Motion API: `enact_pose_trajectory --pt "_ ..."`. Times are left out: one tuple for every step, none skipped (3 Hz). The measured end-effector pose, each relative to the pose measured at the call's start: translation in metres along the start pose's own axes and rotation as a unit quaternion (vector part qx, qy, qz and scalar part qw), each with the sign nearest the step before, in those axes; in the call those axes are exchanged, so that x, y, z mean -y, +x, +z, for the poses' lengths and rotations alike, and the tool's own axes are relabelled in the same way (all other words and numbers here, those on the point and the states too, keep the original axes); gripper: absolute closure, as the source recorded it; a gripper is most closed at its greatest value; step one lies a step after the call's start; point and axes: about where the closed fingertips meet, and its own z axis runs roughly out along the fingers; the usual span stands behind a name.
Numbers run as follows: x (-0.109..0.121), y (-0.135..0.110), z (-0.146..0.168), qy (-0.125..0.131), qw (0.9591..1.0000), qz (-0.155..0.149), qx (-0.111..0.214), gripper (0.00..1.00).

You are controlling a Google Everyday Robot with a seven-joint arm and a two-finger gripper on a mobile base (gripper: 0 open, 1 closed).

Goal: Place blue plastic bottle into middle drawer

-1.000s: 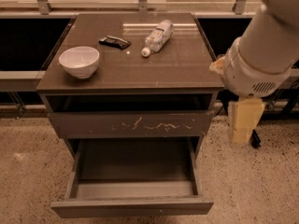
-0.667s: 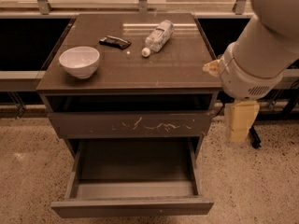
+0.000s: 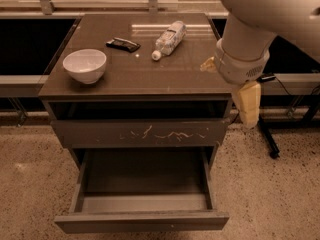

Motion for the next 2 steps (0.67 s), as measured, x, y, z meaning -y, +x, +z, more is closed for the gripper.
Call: enact_pose_trajectory --pt "0.036 0.0121 -0.0123 0.037 0.9972 -0.065 -0.007 0.0" --pt "0.0361 0.0122 -0.0142 0.04 0.9965 -0.073 -0.008 0.0"
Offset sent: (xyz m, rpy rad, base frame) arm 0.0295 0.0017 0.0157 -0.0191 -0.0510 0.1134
